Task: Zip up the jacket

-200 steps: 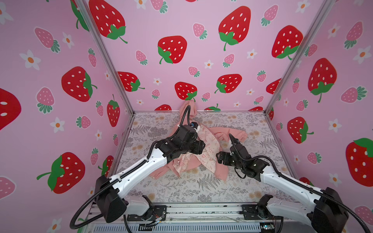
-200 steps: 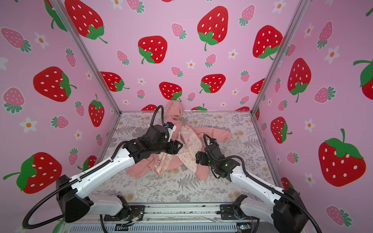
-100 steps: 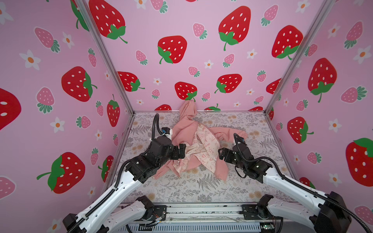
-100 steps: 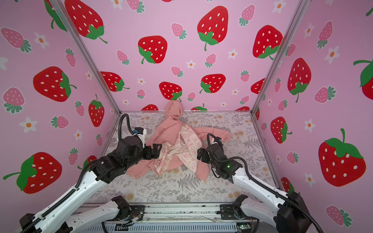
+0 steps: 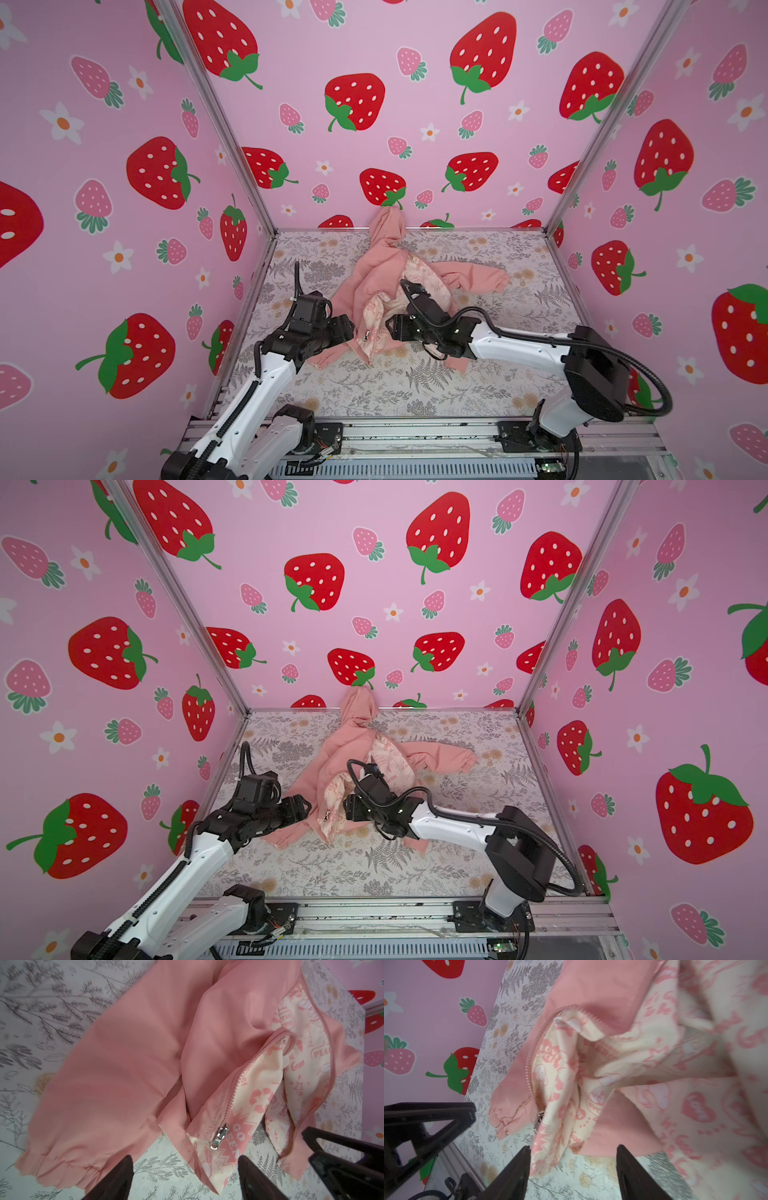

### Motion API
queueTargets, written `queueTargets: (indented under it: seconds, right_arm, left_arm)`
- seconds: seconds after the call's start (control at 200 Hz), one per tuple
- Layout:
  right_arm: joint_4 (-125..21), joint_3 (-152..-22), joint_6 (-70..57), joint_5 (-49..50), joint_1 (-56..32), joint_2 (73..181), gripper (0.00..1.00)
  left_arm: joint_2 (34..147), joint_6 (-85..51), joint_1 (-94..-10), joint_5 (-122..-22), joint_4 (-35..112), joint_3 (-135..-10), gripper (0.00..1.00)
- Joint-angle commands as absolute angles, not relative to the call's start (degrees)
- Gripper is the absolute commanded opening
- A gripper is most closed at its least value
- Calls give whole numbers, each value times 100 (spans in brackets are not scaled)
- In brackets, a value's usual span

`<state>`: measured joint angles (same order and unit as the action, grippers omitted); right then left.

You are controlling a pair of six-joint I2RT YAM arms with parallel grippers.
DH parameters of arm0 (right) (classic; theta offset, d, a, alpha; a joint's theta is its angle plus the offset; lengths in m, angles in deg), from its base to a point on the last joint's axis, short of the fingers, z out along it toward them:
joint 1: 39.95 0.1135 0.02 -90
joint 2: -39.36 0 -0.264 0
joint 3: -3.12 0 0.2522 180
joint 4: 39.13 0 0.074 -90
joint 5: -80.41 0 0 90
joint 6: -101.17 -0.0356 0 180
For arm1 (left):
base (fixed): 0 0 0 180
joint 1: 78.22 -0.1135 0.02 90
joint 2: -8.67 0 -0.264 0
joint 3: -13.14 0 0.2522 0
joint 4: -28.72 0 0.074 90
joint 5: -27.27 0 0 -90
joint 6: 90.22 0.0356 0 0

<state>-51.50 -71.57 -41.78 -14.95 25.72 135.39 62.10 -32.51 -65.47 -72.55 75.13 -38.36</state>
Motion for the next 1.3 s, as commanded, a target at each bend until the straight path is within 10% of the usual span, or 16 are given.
queueTargets:
  seconds: [0.0, 0.97, 1.291]
  right_arm:
    - [-5029, -7712, -4330, -1453, 2798, 14099, 64]
    - [-4547, -7597, -4534, -840, 2045, 15020, 22]
    - [-4213, -7326, -4560, -605, 1952, 14915, 19]
  left_arm:
    - [6103, -3435, -6639, -7865, 6951, -3527, 79]
    - [8441, -3405, -6651, -8324, 4972, -3980, 74]
    - [9017, -2949, -6282, -8236, 5295, -4691, 52]
